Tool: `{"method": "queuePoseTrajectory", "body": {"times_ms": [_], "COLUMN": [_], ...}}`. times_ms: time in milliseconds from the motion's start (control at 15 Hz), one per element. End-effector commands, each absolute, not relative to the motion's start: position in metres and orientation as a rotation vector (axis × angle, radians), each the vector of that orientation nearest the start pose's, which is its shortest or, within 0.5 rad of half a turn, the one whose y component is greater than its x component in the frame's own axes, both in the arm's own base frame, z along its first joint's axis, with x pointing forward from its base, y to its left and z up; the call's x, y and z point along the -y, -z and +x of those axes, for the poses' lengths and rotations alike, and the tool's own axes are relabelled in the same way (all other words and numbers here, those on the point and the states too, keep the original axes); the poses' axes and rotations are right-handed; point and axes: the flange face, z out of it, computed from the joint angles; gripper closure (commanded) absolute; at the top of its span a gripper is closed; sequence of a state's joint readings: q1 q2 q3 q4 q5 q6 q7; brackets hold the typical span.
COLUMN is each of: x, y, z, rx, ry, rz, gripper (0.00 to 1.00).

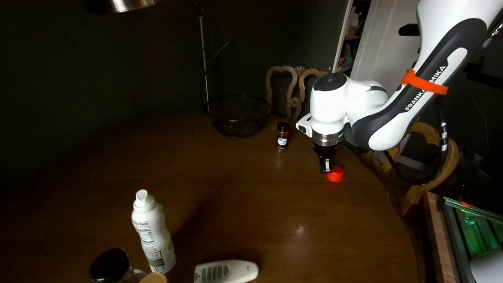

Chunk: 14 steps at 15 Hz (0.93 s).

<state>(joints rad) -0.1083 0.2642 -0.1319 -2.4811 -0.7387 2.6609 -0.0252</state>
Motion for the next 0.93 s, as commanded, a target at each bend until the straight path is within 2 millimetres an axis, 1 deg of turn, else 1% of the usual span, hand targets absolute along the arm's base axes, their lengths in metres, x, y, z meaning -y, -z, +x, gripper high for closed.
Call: {"method": "queuePoseTrajectory", "body": {"times_ms": [0,67,133,200,400,467,533,600,667,733,800,867], "x": [0.094,0.094,0.095,0.097,0.106,0.109,0.112,0.115,0.117,0.114,0.113,0.111], "y": [-0.186,-0.189,-0.196,-0.201,-0.22,-0.225,-0.227,-0.228,-0.229,-0.225,-0.223,-0.221], "z": [0.45,0.45,0.45,0.449,0.447,0.445,0.443,0.438,0.434,0.425,0.418,0.412], "rx": [0.785,0.779,0.784,0.798,0.885,0.948,1.005,1.093,1.174,1.251,1.313,1.375], "ry": [-0.253,-0.232,-0.208,-0.193,-0.134,-0.12,-0.118,-0.116,-0.111,-0.112,-0.123,-0.143], "rz": [-3.359,-3.355,-3.341,-3.328,-3.286,-3.26,-3.236,-3.197,-3.153,-3.1,-3.051,-2.998], "gripper": [1.0,0.74,0.72,0.66,0.44,0.38,0.29,0.22,0.13,0.07,0.01,0.0]}}
